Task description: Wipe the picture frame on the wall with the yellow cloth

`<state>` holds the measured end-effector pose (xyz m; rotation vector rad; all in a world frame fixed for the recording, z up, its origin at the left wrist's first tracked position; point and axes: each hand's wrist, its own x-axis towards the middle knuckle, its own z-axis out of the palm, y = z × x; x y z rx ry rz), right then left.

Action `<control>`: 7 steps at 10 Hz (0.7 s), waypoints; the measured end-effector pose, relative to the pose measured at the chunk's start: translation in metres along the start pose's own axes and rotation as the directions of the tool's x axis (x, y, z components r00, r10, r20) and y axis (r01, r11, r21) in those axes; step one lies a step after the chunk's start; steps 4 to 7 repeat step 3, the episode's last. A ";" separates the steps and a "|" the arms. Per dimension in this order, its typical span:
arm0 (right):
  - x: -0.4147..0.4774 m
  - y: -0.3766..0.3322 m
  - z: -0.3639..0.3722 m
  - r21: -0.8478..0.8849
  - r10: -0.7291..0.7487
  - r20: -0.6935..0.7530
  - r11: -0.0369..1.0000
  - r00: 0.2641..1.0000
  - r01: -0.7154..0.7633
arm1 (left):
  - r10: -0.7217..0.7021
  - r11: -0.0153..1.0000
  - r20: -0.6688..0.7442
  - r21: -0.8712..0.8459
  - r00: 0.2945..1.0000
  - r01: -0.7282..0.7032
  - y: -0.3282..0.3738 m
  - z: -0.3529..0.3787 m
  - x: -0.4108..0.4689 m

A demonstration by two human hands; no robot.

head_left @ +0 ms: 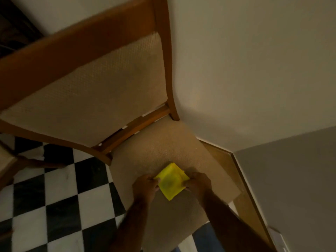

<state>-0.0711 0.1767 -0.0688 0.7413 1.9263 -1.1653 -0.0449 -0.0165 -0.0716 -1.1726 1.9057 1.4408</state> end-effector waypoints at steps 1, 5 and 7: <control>0.011 0.011 0.015 -0.069 -0.049 -0.052 0.997 0.997 0.045 | 0.106 0.955 -0.044 0.282 0.993 -0.090 -0.008 0.006 0.014; -0.008 -0.007 0.015 -0.616 -0.392 -0.166 0.758 0.905 0.215 | 0.546 0.369 0.063 0.877 0.835 -0.308 0.012 0.003 0.000; -0.008 -0.007 0.015 -0.616 -0.392 -0.166 0.758 0.905 0.215 | 0.546 0.369 0.063 0.877 0.835 -0.308 0.012 0.003 0.000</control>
